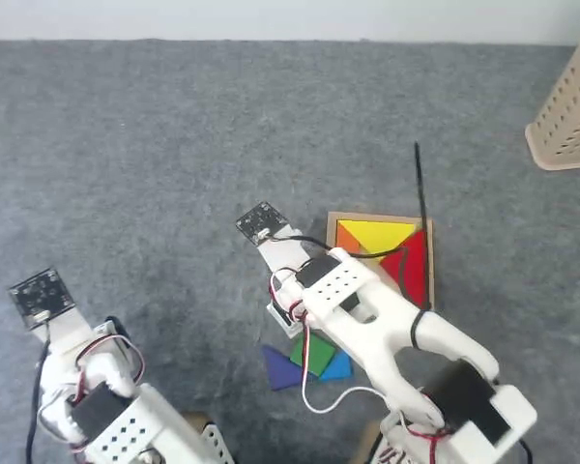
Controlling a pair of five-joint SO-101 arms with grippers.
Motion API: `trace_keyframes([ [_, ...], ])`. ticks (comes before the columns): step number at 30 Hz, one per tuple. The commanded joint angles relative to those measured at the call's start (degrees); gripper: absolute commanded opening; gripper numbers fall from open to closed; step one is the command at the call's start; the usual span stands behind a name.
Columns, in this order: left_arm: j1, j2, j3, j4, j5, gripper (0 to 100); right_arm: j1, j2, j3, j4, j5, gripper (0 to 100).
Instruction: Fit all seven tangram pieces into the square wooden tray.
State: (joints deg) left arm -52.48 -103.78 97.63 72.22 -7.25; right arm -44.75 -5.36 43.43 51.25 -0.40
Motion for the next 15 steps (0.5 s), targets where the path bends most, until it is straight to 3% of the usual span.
trace_keyframes([
  [1, 0.09, -0.62, -1.1, 0.18, 0.53, 23, -0.48, 2.33, -2.11, -1.27, -0.44, 16.2],
  [15, 0.09, -0.62, -1.1, 0.18, 0.53, 23, 0.13, -0.22, -3.08, 5.93, 1.67, 16.6],
])
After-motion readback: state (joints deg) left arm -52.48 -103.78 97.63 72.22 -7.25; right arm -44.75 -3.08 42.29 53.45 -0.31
